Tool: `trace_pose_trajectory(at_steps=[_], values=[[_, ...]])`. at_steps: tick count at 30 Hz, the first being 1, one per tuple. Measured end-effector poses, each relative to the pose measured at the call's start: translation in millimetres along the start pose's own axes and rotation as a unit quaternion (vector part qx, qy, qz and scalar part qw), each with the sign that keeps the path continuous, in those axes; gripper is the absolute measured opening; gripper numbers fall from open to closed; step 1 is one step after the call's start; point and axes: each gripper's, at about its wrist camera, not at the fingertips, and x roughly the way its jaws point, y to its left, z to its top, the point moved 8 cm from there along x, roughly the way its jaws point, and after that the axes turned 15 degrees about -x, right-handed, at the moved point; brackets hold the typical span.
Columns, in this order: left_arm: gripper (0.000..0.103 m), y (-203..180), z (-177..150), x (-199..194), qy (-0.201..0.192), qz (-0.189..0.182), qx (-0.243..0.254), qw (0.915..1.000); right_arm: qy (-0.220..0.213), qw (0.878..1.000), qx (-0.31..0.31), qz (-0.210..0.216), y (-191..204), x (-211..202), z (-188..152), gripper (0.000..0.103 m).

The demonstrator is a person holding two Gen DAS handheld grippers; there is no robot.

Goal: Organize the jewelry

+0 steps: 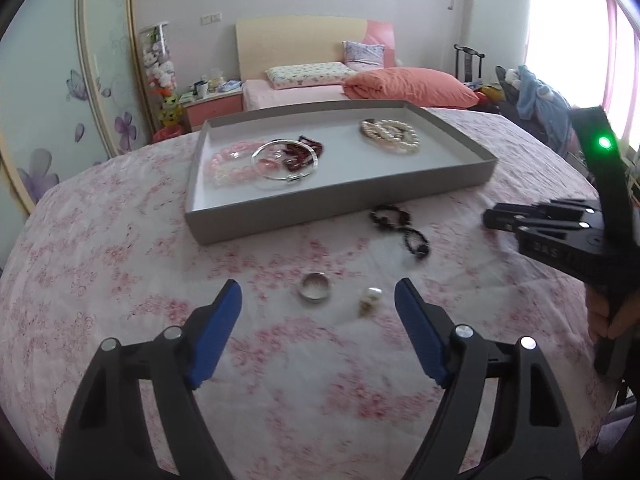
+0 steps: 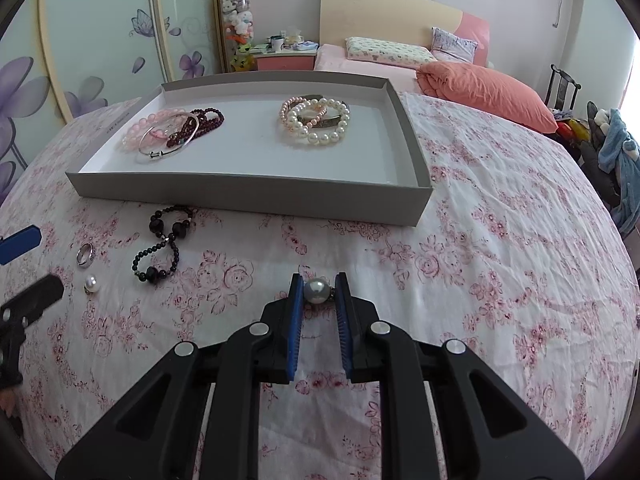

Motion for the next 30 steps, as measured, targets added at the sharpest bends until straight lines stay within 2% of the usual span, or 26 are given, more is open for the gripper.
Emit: trace_pose_trajectory(at_steps=[5, 9, 14, 17, 20, 23, 24, 30], values=[[0.066, -22.8, -7.4, 3.1, 0.016, -0.025, 0.007, 0.9995, -0.001, 1.000, 0.003, 0.003, 0.6, 0.4, 0.5, 0.017], [0.058, -31.0, -13.1, 15.4, 0.037, -0.017, 0.011, 0.9991, -0.001, 1.000, 0.005, 0.006, 0.3, 0.3, -0.1, 0.017], [0.055, -30.6, -11.4, 28.0, 0.052, -0.006, -0.007, 0.9986, -0.001, 1.000, 0.007, 0.008, -1.0, -0.5, -0.5, 0.017], [0.047, -28.4, -11.5, 35.7, 0.068, -0.003, -0.016, 0.9976, -0.001, 1.000, 0.007, 0.008, -1.1, -0.4, -0.8, 0.017], [0.038, -27.6, -9.2, 38.6, 0.066, 0.002, -0.018, 0.9976, -0.001, 1.000, 0.007, 0.008, -1.1, -0.5, -0.8, 0.017], [0.024, -26.0, -7.1, 40.5, 0.064, 0.010, -0.016, 0.9978, -0.001, 1.000, 0.007, 0.008, -1.3, -0.5, -0.8, 0.017], [0.016, -24.7, -6.3, 41.0, 0.064, 0.013, -0.016, 0.9978, -0.001, 1.000, 0.007, 0.008, -1.2, -0.5, -0.9, 0.017], [0.014, -21.2, -3.4, 41.1, 0.064, 0.002, -0.020, 0.9978, 0.000, 1.000, 0.004, 0.006, -1.2, -0.3, -0.6, 0.017]])
